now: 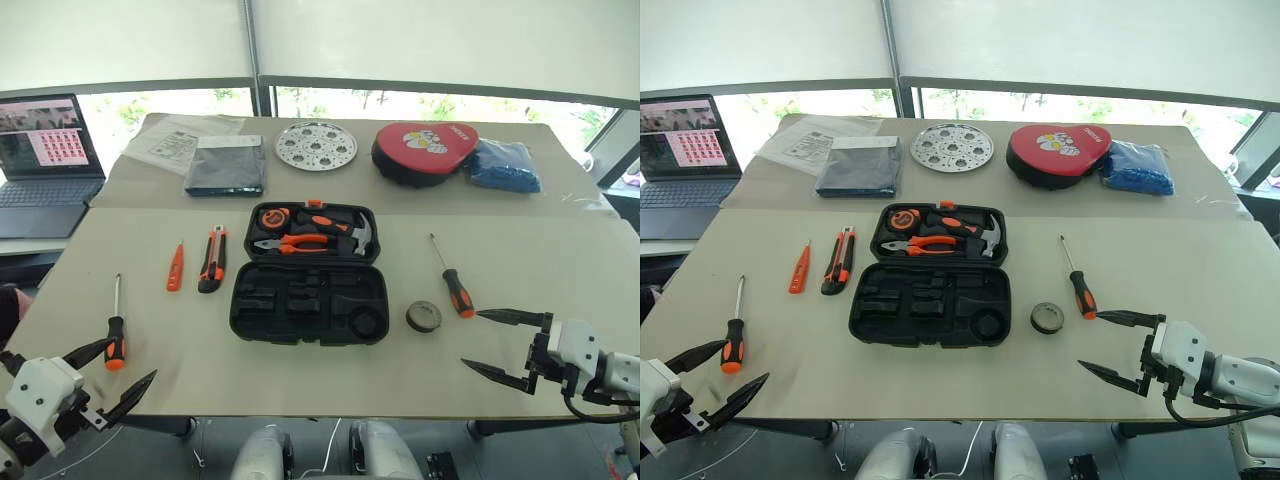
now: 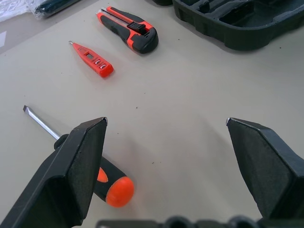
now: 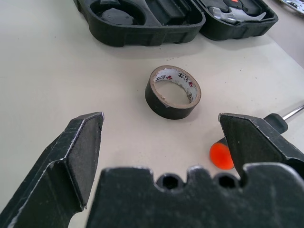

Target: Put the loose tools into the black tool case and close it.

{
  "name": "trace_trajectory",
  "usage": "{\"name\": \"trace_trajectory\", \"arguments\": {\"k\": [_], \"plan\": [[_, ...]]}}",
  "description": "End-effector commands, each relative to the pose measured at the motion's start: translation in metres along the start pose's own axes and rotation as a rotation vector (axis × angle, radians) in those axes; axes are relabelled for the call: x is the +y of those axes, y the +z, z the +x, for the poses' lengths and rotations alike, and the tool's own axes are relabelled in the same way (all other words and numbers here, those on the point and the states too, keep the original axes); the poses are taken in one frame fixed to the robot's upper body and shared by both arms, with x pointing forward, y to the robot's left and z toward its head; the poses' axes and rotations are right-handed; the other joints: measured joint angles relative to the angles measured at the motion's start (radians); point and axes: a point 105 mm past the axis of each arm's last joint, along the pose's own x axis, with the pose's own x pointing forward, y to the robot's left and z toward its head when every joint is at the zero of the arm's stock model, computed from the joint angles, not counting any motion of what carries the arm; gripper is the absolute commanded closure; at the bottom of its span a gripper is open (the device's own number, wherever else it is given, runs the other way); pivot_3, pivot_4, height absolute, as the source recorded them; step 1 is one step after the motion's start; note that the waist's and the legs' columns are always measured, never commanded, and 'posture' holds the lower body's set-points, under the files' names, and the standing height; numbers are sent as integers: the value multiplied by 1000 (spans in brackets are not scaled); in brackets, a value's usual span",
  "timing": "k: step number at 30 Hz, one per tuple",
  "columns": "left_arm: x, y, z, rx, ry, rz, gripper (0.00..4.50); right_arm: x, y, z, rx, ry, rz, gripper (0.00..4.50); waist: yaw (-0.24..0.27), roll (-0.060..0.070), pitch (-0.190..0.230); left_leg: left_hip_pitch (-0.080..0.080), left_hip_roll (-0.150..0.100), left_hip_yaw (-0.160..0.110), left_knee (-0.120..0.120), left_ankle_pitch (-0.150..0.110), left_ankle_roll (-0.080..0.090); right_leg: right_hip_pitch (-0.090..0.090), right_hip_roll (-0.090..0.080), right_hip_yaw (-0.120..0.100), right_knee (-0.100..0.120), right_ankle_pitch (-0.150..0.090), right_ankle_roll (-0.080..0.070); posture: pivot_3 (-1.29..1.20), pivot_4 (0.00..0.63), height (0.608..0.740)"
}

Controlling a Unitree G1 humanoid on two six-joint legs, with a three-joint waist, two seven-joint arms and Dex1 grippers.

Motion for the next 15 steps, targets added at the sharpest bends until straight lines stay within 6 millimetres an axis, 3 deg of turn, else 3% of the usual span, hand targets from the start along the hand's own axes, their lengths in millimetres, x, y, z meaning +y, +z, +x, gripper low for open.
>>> {"name": "trace_trajectory", "arguments": {"k": [1, 6, 8, 12, 15], "plan": [[11, 5, -5, -10, 44, -48, 195, -4, 17, 5, -62, -8, -35, 0, 0, 0, 0, 0, 0, 0, 0, 0, 0, 0, 0, 0, 0, 0, 0, 0, 150, 740], [51, -6, -42, 6, 352, -271, 195, -12, 63, 31, -341, -106, -41, 0, -14, -1, 0, 1, 4, 0, 0, 0, -1, -1, 1, -1, 1, 2, 3, 0, 150, 740], [54, -10, -61, 24, 439, -337, 195, -8, 84, 33, -476, -102, -35, 0, -17, 0, 0, 0, 4, 0, 0, 0, -1, -1, 1, -1, 2, 2, 4, 0, 150, 740], [38, -45, -104, 223, 562, -579, 195, 13, 111, 42, -637, 2, -65, 0, -24, -4, 0, 0, 4, 0, 0, -2, -1, -1, 1, -2, 0, 2, 4, 0, 150, 740], [43, -41, -105, 206, 588, -630, 195, 18, 115, 45, -672, 41, -79, 0, -8, -4, 1, 0, 4, -1, 0, -3, -1, 0, 0, -2, 0, -1, 3, 0, 150, 740]]}}
